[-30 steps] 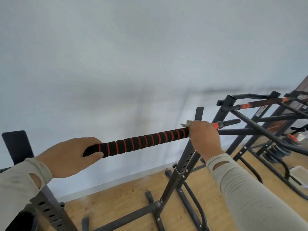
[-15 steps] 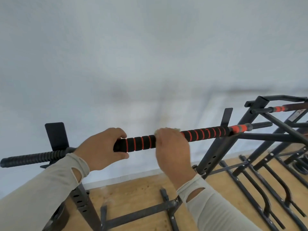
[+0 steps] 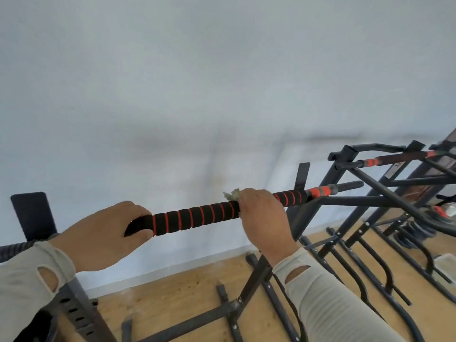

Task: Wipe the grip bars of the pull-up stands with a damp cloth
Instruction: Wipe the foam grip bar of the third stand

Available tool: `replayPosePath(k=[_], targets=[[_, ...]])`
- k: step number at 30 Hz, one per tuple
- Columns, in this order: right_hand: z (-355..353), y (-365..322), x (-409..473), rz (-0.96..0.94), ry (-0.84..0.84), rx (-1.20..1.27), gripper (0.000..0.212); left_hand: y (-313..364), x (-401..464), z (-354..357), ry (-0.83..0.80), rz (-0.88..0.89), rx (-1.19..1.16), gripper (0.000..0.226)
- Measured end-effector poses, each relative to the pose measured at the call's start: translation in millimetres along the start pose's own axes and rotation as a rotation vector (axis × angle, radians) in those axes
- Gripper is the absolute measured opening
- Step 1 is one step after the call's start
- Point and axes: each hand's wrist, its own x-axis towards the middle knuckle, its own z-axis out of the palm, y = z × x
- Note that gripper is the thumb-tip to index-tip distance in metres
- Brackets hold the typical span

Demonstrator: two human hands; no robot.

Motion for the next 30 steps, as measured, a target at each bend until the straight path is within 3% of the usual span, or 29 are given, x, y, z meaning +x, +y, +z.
replayPosePath(k=[3, 6, 9, 12, 18, 24, 26, 30], targets=[[-13.5, 65.5, -0.6, 0.15, -0.173, -0.176, 0.016, -4.4, 0.9, -0.4, -0.028, 0.006, -0.043, 0.011], [-26.7, 105.7, 7.3, 0.32, -0.225, -0.232, 0.021, -8.6, 5.0, -2.8, -0.038, 0.012, -0.037, 0.015], [-26.0, 104.9, 15.3, 0.466, -0.222, -0.157, 0.019, -10.0, 8.0, -7.2, -0.045, 0.005, -0.07, 0.02], [-19.2, 71.6, 10.5, 0.493, -0.158, -0.058, 0.022, -8.6, 5.5, -4.8, -0.029, 0.009, -0.118, 0.027], [-7.1, -31.6, -4.4, 0.281, -0.036, 0.166, 0.022, -1.2, 6.8, -6.9, -0.13, -0.031, -0.078, 0.03], [18.4, -158.5, -6.5, -0.107, -0.004, 0.338, 0.02, -3.1, 2.3, 2.8, -0.01, -0.045, 0.006, 0.041], [27.3, -170.7, -12.0, -0.172, -0.032, 0.41, 0.026, -3.5, 2.2, 3.6, 0.017, -0.055, -0.016, 0.041], [27.7, -132.0, -17.5, -0.282, 0.056, 0.411, 0.026, -3.8, -1.0, 5.5, 0.02, -0.066, -0.01, 0.048]])
